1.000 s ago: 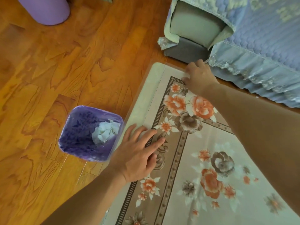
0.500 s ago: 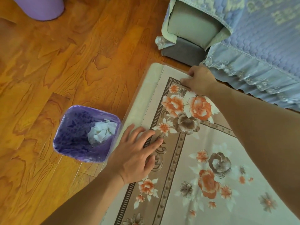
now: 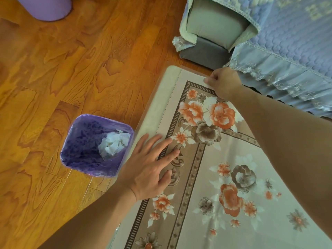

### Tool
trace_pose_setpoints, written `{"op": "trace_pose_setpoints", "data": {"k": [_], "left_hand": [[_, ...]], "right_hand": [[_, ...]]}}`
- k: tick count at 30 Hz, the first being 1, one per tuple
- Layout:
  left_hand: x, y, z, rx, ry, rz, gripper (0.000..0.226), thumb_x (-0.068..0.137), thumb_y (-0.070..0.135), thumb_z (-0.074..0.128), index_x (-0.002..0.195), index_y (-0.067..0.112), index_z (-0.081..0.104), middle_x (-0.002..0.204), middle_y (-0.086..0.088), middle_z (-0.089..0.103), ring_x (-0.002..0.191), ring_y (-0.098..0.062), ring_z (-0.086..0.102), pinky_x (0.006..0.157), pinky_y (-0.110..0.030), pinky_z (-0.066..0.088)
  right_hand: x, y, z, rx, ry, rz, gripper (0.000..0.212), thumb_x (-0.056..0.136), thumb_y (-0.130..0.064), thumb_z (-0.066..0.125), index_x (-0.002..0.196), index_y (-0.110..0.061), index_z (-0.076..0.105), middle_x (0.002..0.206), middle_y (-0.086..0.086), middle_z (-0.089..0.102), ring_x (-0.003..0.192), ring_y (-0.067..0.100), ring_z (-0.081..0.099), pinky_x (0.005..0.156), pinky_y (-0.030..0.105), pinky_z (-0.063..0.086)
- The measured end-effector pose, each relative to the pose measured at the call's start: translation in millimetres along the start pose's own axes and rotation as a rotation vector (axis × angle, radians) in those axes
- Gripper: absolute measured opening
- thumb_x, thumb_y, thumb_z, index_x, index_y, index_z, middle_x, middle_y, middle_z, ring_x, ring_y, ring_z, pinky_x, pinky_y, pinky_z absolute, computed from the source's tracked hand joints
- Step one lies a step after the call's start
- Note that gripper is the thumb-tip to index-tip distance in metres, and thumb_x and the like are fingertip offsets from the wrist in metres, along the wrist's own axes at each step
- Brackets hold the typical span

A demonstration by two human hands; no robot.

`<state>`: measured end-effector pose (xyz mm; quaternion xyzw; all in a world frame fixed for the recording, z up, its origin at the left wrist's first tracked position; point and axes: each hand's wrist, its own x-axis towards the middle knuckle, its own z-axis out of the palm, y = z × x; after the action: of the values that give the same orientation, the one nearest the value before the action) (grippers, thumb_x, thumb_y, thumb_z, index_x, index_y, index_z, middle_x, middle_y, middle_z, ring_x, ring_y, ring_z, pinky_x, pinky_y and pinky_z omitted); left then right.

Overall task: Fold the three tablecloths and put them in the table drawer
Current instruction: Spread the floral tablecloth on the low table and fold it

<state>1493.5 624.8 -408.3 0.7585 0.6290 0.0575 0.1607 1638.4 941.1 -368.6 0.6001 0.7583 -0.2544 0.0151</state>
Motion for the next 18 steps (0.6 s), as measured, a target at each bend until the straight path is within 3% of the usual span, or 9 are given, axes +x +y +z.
{"op": "trace_pose_setpoints", "data": {"k": [2,5,7,10,13,15,18], "left_hand": [[1,1,0,0.022,-0.005,-0.004,0.057,0.095,0.051,0.044,0.150,0.034,0.049,0.161,-0.004,0.035,0.151,-0.029,0.026,0.121,-0.059,0.021],[2,1,-1,0.048,-0.005,-0.004,0.058,0.096,0.051,0.043,0.151,0.035,0.046,0.161,-0.004,0.034,0.151,-0.029,0.026,0.122,-0.058,0.020],[2,0,-1,0.073,-0.003,-0.004,0.057,0.096,0.051,0.042,0.151,0.036,0.047,0.161,-0.004,0.035,0.150,-0.029,0.027,0.122,-0.058,0.020],[3,-1,-1,0.117,-0.013,-0.016,0.057,0.097,0.051,0.039,0.151,0.035,0.046,0.161,-0.004,0.034,0.150,-0.031,0.027,0.122,-0.057,0.019],[6,1,-3,0.202,-0.065,-0.052,0.059,0.099,0.055,0.032,0.153,0.035,0.041,0.162,-0.005,0.030,0.150,-0.032,0.024,0.123,-0.057,0.017],[6,5,-2,0.253,-0.100,-0.063,0.060,0.099,0.056,0.027,0.154,0.034,0.037,0.162,-0.007,0.027,0.150,-0.034,0.021,0.123,-0.057,0.016],[6,7,0,0.279,-0.132,-0.076,0.063,0.098,0.055,0.025,0.155,0.031,0.037,0.163,-0.008,0.024,0.150,-0.034,0.020,0.124,-0.057,0.014]], "right_hand": [[-1,-1,1,-0.019,0.003,0.007,0.025,0.099,-0.040,0.060,0.093,-0.016,0.066,0.080,0.000,0.062,0.072,0.017,0.062,0.068,0.032,0.055],[-5,-2,6,-0.094,0.073,-0.008,0.028,0.101,-0.040,0.055,0.104,-0.014,0.065,0.102,0.010,0.064,0.097,0.029,0.063,0.082,0.039,0.053],[-17,-3,15,-0.259,0.257,-0.111,0.036,0.102,-0.039,0.049,0.124,-0.012,0.059,0.124,0.014,0.056,0.117,0.034,0.051,0.097,0.046,0.046],[-78,-12,40,-0.218,0.467,-0.303,0.043,0.104,-0.035,0.042,0.140,-0.013,0.048,0.145,0.014,0.045,0.135,0.033,0.040,0.114,0.047,0.035],[-191,-1,71,-0.126,0.306,-0.378,0.049,0.106,-0.036,0.037,0.151,-0.016,0.037,0.160,0.014,0.027,0.150,0.035,0.020,0.122,0.053,0.020],[-274,32,87,-0.164,0.135,-0.288,0.056,0.107,-0.042,0.030,0.157,-0.017,0.026,0.166,0.013,0.011,0.154,0.035,0.004,0.124,0.054,0.010],[-371,105,99,-0.246,0.056,-0.146,0.066,0.105,-0.051,0.030,0.160,-0.016,0.018,0.168,0.013,-0.002,0.155,0.034,-0.008,0.124,0.056,0.009]]}}
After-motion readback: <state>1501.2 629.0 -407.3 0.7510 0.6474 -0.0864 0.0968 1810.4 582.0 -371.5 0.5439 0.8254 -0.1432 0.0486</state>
